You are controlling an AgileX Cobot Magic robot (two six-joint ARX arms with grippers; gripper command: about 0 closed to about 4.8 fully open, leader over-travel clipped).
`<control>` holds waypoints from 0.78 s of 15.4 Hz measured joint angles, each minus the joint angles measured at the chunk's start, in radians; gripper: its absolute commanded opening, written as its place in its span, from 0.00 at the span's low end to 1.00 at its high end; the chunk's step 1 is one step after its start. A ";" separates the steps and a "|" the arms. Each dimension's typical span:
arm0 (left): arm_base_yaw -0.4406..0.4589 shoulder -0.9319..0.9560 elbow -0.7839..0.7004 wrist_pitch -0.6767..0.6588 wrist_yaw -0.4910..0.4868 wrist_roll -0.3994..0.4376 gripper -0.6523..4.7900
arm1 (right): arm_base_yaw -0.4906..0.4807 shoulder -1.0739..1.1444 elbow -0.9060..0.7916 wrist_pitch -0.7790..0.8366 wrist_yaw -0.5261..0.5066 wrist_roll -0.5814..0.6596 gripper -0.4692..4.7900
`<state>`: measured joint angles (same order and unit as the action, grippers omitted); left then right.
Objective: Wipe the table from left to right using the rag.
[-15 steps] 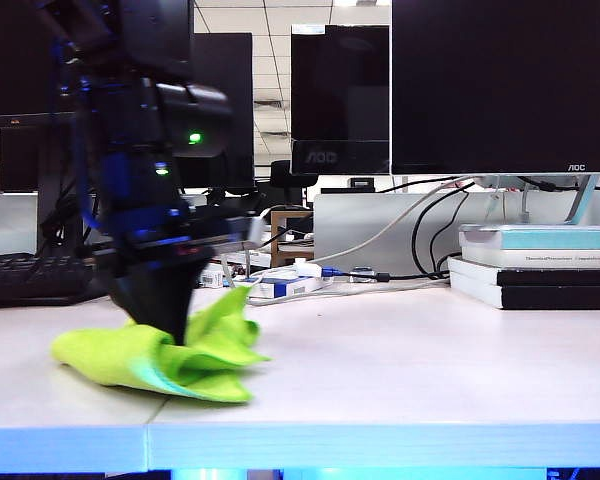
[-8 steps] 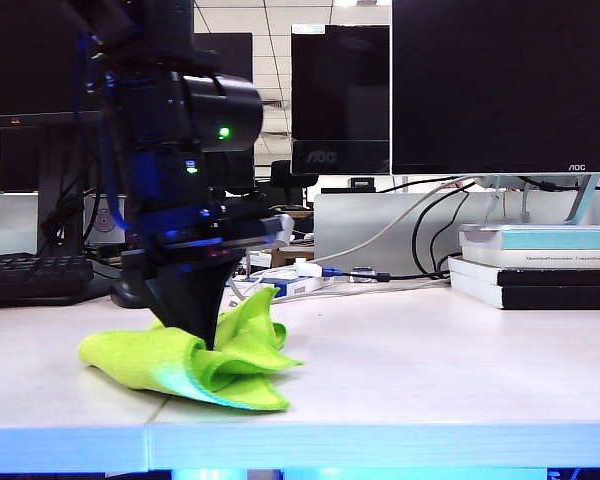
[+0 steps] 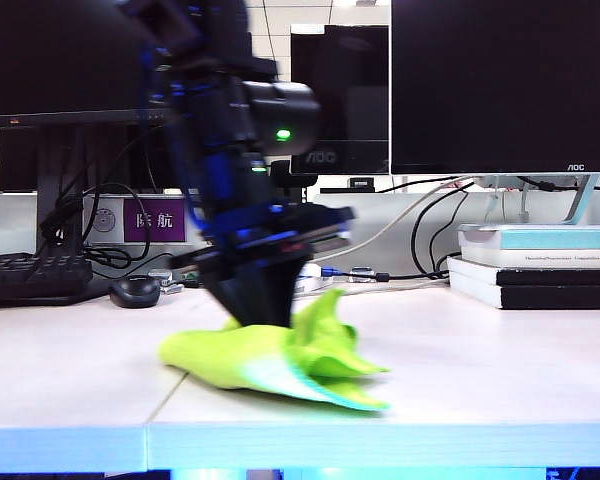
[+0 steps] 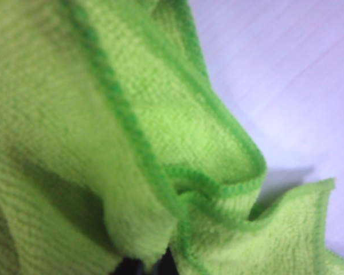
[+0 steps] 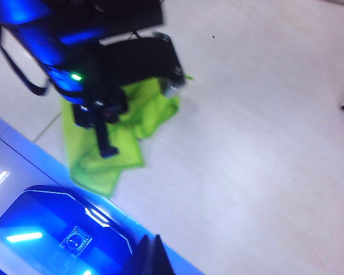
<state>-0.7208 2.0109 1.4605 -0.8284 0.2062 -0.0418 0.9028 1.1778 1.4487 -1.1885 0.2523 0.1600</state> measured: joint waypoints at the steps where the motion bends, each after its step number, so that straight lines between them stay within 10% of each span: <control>1: -0.009 0.017 0.026 -0.009 0.000 0.000 0.11 | 0.000 -0.006 0.000 -0.002 0.007 0.006 0.08; 12: -0.132 0.138 0.221 0.010 0.000 -0.001 0.11 | 0.000 -0.054 0.000 -0.084 0.081 0.073 0.08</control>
<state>-0.8532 2.1494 1.6817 -0.8185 0.2066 -0.0429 0.9024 1.1240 1.4487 -1.2728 0.3332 0.2329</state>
